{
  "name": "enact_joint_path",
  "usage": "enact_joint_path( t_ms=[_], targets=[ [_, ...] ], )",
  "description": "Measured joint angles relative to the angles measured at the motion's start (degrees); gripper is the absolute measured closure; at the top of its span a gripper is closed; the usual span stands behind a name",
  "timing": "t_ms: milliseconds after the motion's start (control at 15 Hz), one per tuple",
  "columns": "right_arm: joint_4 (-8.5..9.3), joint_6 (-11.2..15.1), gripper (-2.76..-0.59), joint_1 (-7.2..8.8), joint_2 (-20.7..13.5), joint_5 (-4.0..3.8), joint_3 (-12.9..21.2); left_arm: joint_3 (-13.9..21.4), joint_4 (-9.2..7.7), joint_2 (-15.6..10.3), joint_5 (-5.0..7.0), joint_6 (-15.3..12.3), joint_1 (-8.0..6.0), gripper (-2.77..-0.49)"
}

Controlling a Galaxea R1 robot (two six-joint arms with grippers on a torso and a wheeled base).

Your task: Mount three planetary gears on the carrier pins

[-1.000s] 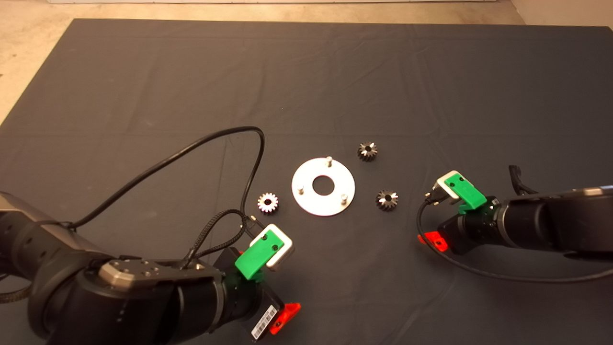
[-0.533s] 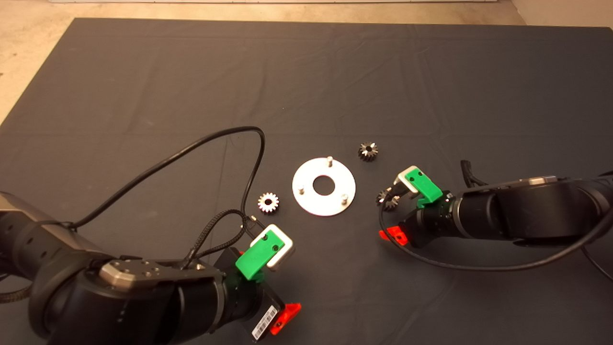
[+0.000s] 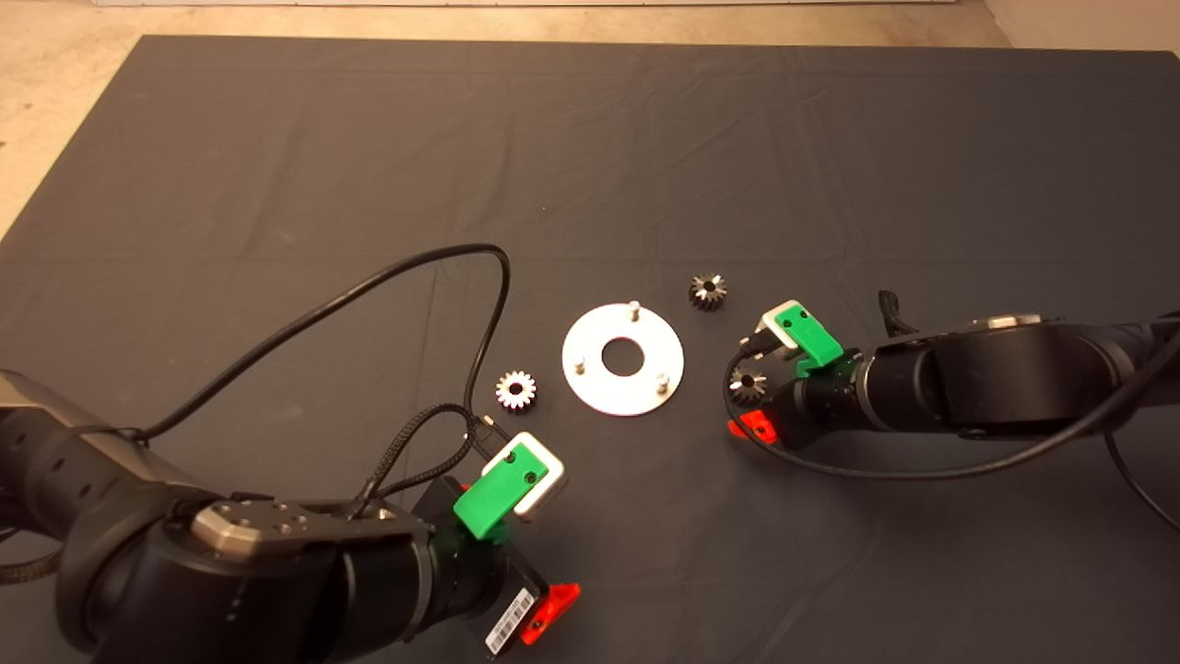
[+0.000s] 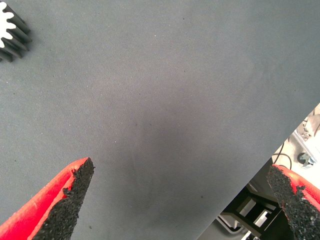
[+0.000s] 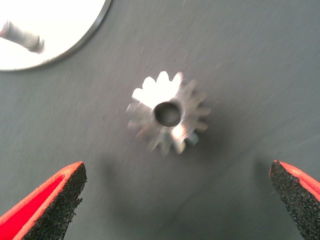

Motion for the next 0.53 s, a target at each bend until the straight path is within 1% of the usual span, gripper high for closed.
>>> enact_joint_path(
  t_ms=[67,133,200,267,333,400,533],
  targets=[
    [-0.01,0.00,-2.75,0.50,0.00,0.04,-0.26,0.00,0.00,0.00,-0.02,0.00,-0.02,-2.51],
    [-0.01,0.00,-2.75,0.59,0.00,0.04,-0.41,0.00,0.01,0.00,-0.02,0.00,0.00,-2.51],
    [0.00,0.00,-2.71,0.54,0.02,0.31,-0.50,0.00,0.01,0.00,-0.01,0.01,-0.01,-2.51],
    [0.00,0.00,-2.69,0.54,0.02,0.73,-0.61,0.00,0.01,0.00,-0.02,0.01,-0.02,-2.51],
    [0.00,0.00,-2.69,0.54,0.00,1.40,-0.92,0.00,0.01,0.00,-0.02,0.01,-0.02,-2.51],
    [0.00,0.00,-2.69,0.54,0.02,2.23,-1.53,0.00,0.01,0.00,-0.01,0.01,-0.02,-2.51],
    [0.00,0.00,-2.69,0.54,0.01,2.44,-2.05,0.00,0.01,0.00,-0.01,0.01,-0.02,-2.51]
  ],
)
